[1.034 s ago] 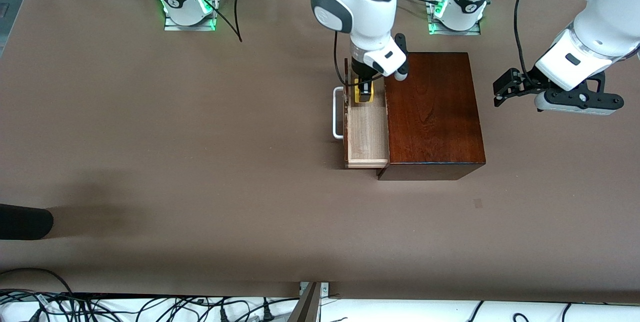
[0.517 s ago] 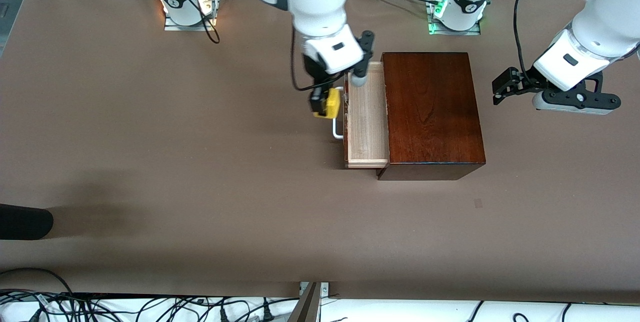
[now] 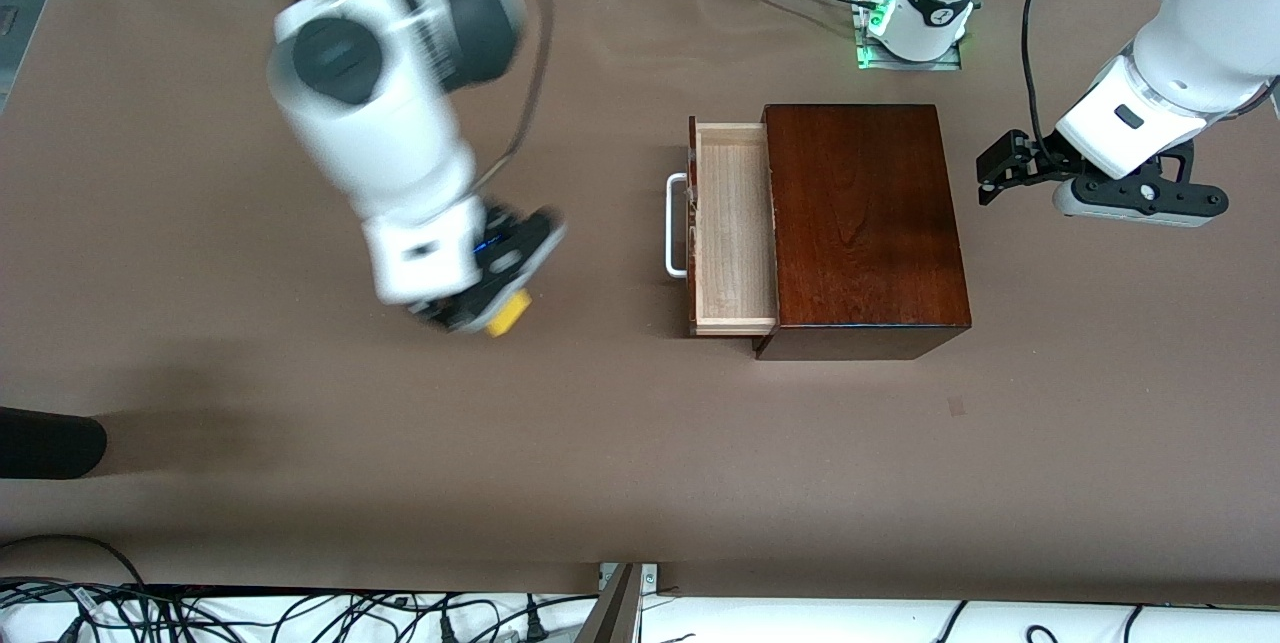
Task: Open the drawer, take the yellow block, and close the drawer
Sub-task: 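Close the right gripper on the yellow cube and lift it out, then lower the yellow cube onto the table with the right gripper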
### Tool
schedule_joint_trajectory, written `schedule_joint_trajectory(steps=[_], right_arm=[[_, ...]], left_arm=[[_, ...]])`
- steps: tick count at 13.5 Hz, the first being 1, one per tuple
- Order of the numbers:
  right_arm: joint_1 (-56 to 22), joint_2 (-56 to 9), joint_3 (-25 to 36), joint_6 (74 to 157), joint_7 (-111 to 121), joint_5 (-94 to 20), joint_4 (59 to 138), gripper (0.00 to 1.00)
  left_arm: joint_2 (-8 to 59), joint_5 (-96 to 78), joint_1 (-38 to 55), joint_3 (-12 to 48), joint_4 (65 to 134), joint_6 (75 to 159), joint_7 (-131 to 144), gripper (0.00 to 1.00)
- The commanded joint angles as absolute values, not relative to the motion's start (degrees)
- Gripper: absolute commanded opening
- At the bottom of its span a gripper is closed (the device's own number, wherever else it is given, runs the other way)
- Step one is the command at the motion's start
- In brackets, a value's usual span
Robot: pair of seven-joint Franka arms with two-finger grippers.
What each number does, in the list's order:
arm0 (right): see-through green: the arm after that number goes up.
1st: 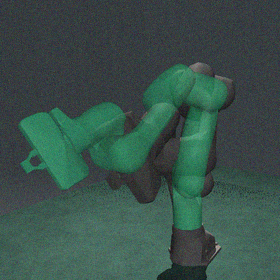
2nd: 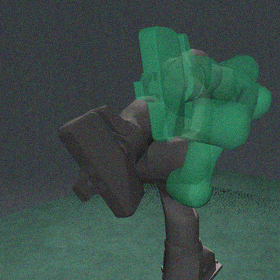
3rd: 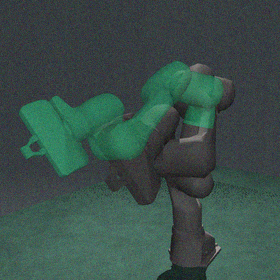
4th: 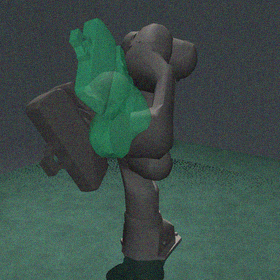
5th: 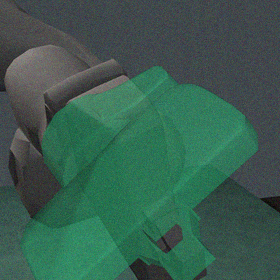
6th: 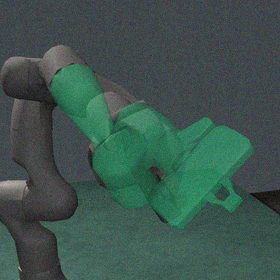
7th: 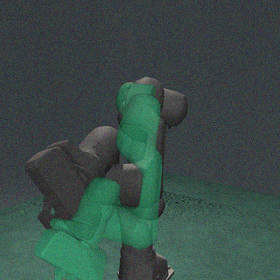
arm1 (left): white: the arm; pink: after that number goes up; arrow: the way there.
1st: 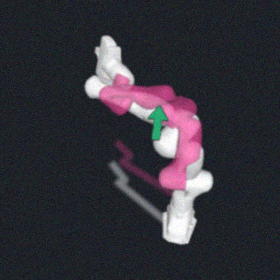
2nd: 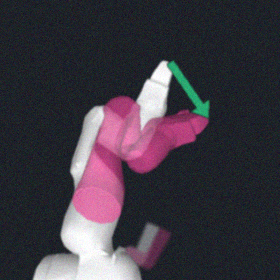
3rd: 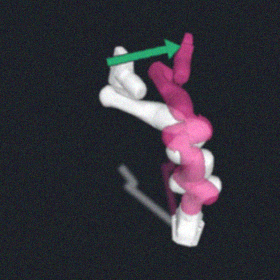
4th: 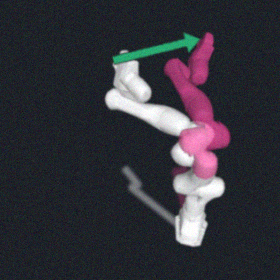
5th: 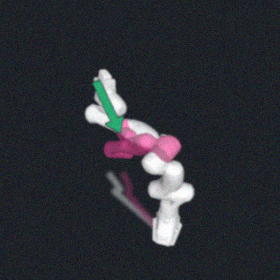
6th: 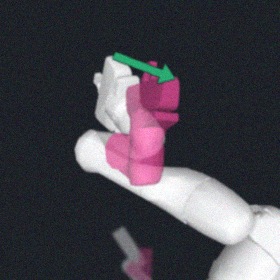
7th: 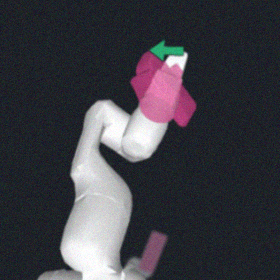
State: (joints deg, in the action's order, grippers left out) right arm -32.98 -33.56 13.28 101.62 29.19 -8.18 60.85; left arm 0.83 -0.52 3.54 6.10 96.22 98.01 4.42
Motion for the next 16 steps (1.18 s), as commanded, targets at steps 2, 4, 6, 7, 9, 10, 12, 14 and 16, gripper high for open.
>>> schedule_joint_trajectory(steps=[2,4,6,7,9,10,12,14,16], right_arm=[[-22.4,-26.4,8.6,104.7,27.8,-11.0,75.1,0.00],[-18.6,-23.1,7.2,109.7,21.7,-10.4,86.0,0.00],[-17.1,-20.1,7.2,115.3,19.3,-8.0,95.8,0.00],[-16.9,-19.4,7.2,117.3,19.1,-6.1,99.2,0.00],[-16.0,-19.1,7.2,119.5,13.2,-3.1,104.3,0.00],[-15.9,-18.6,7.2,121.9,10.3,-1.9,108.2,0.00],[-16.0,-17.7,7.1,130.3,8.0,-1.7,116.5,0.00],[-15.9,-18.5,7.2,138.7,5.6,-1.7,122.8,0.00],[-16.0,-18.6,7.2,146.4,4.0,-1.9,128.4,0.00]], left_arm=[[1.6,0.6,3.7,6.5,93.6,96.7,4.6,1.00],[1.9,0.7,3.7,6.6,93.4,96.7,4.0,1.00],[2.3,0.2,3.7,6.5,93.3,96.5,4.0,1.00],[2.3,0.2,3.7,6.6,93.3,96.5,4.0,1.00],[2.3,0.1,3.8,6.7,93.3,96.5,4.0,1.00],[2.3,0.2,3.8,7.2,93.3,96.5,4.1,1.00],[2.3,0.5,3.8,7.6,93.3,96.5,4.2,1.00],[2.3,0.4,3.8,7.7,93.3,96.5,4.2,1.00],[2.3,-0.3,3.8,8.7,93.3,96.5,4.0,1.00]])
